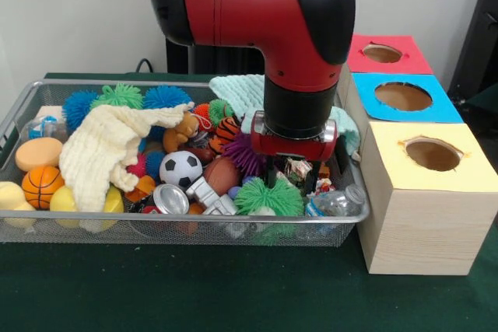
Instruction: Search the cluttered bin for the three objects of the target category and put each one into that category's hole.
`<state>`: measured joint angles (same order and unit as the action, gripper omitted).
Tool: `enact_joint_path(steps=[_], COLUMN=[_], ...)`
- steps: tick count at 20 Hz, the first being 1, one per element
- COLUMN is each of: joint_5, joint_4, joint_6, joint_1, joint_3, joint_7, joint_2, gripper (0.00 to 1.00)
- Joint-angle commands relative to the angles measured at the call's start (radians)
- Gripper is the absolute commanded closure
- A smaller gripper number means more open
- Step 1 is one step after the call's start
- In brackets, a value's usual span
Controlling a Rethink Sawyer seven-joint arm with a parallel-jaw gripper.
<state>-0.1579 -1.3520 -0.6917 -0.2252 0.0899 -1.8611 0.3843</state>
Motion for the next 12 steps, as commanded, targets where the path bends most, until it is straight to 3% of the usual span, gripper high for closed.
enact_joint_path(steps=[1, 12], joint_5=[-0.099, -0.142], joint_4=[-0.134, -0.108], joint_6=[0.051, 0.067], joint_1=[-0.006, 0.073], joint_3=[0.099, 0.076], joint_7=[0.124, 0.012], joint_2=[0.027, -0.016], gripper=[0.00, 0.00])
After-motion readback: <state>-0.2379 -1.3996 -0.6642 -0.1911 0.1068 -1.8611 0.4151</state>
